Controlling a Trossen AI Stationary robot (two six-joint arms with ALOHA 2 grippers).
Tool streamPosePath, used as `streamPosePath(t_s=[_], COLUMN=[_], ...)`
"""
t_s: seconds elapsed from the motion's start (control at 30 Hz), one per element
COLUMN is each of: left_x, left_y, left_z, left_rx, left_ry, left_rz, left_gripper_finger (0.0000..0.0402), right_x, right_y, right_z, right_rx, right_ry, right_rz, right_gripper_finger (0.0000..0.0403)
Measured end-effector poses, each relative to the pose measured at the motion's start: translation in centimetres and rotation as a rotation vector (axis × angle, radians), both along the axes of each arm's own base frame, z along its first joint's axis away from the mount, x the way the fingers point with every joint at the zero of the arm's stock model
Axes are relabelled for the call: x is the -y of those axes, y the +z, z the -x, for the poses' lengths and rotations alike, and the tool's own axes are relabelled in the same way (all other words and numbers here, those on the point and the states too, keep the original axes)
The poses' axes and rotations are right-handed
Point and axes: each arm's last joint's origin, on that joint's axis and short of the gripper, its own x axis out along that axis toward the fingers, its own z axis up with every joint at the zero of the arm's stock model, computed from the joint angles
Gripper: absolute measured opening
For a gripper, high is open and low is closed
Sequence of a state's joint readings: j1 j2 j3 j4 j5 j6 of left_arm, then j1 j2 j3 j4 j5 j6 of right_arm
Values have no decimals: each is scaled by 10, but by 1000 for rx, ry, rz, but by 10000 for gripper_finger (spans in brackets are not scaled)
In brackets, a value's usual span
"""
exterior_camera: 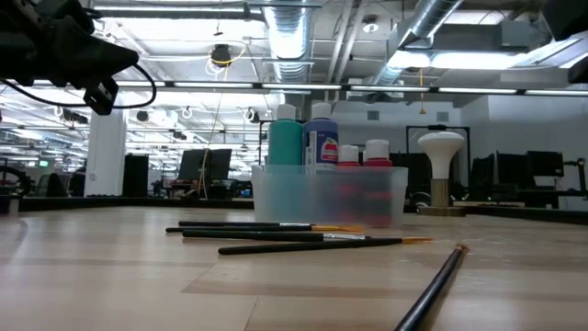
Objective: Pick & Place Paint Supplies
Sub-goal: Put the blue paint bottle into the transparent bin
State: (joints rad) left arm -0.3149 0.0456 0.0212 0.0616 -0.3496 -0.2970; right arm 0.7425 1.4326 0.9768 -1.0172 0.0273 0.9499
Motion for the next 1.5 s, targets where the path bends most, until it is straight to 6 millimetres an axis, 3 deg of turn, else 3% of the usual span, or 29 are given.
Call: streamPosePath(t_s=[0.17,0.4,0.77,0.9,1.1,1.27,1.5], left_x=[0,0,0,0,0,0,0], left_y=[0,0,0,0,1,1,1], left_z=[0,0,0,0,0,0,0], left_rx=[0,0,3,7,8,10,13], left_ry=[0,-1,-1,-2,-5,-5,-5], left_rz=[0,-1,1,2,2,3,4], left_gripper_finger=[1,1,1,1,1,1,1], right_x=[0,1,4,20,60,91,113], right_y=[0,0,11,35,84,114,134], right_z=[0,-1,-1,2,2,-21,-88], right_rx=[0,2,-22,2,92,160,189], right_ry=[0,2,-1,-24,-141,-158,-47], right_rz=[-1,-1,23,36,50,77,129], right_gripper_finger=[220,105,107,107,107,107,107])
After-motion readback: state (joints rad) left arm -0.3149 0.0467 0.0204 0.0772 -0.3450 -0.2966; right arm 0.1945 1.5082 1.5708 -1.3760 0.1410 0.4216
